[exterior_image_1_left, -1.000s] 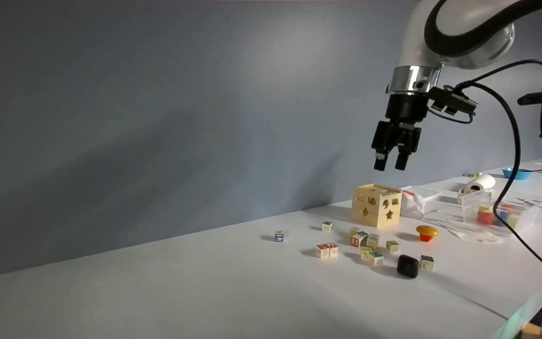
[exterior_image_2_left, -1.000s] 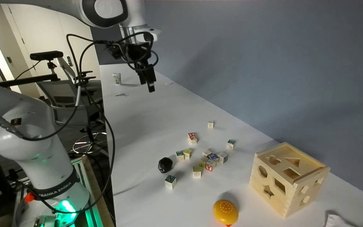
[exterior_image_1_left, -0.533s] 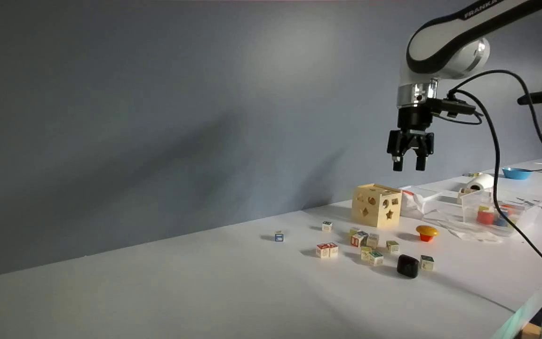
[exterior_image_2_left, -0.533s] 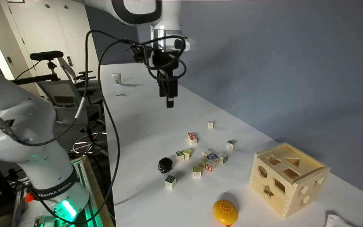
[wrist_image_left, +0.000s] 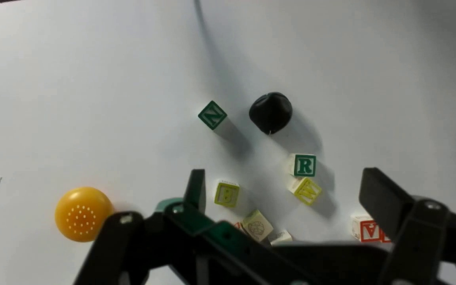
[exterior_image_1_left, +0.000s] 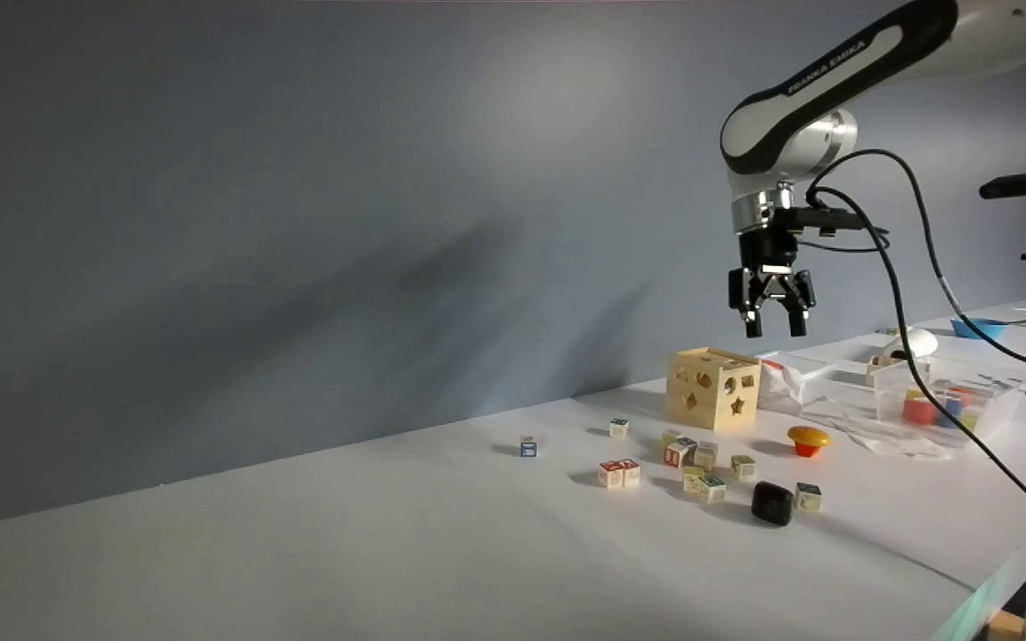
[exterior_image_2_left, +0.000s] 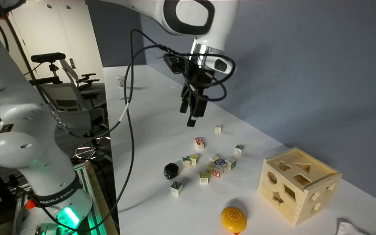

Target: Take the yellow object off of the red block

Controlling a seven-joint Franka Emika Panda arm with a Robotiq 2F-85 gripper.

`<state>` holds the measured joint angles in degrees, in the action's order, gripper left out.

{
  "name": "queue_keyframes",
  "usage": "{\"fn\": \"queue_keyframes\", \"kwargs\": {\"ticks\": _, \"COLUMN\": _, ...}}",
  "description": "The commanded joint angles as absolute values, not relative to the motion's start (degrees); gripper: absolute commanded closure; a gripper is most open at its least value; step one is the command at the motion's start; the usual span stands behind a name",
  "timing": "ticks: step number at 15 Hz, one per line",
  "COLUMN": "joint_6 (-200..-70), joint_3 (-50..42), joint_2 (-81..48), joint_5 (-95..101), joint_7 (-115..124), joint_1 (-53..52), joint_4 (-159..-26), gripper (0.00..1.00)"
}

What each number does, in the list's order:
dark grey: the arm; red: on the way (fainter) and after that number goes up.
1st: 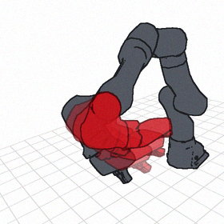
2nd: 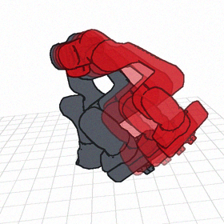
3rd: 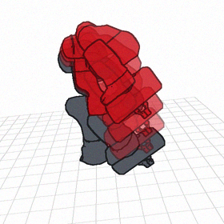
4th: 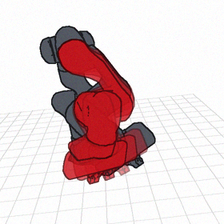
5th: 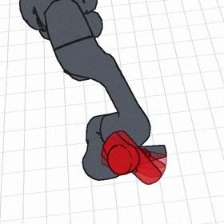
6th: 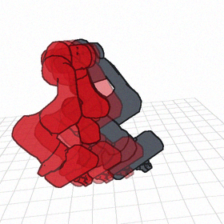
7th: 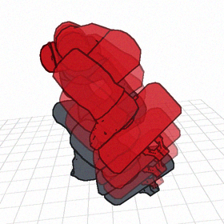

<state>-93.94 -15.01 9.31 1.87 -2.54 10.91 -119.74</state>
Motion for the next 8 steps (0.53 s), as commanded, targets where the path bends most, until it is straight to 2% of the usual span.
{"fn": "queue_keyframes", "kwargs": {"ticks": 1, "joint_6": -87.0, "joint_3": -17.6, "joint_2": 1.3, "joint_5": -2.2, "joint_7": -8.9, "joint_1": 13.3, "joint_4": -112.5, "gripper": 0.0}}
{"fn": "queue_keyframes", "kwargs": {"ticks": 8, "joint_6": -82.3, "joint_3": -20.4, "joint_2": -10.9, "joint_5": -6.3, "joint_7": -11.3, "joint_1": 19.6, "joint_4": -105.2, "gripper": 0.0}}
